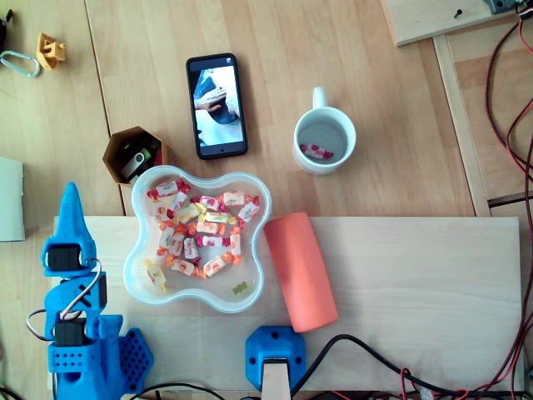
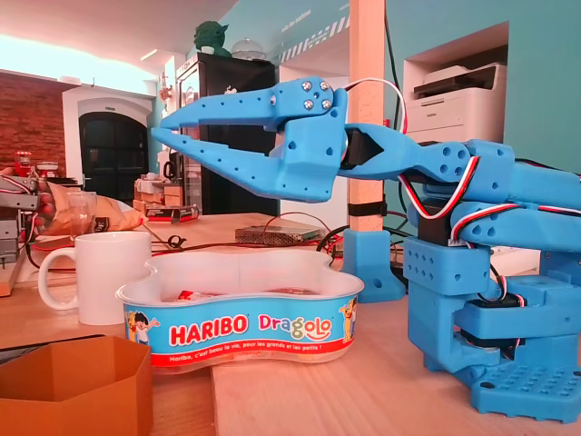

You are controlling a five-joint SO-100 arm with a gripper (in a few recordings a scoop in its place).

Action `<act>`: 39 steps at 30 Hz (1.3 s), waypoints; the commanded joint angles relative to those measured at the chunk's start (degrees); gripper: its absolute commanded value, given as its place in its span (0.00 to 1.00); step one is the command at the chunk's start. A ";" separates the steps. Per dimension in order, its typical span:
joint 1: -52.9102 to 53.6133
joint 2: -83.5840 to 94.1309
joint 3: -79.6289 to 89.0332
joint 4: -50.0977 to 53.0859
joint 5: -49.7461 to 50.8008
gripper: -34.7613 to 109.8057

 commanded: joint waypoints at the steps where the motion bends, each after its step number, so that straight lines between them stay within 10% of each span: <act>1: 0.62 2.37 2.20 -0.62 0.44 0.22; 39: 4.83 2.72 2.11 -0.70 0.35 0.22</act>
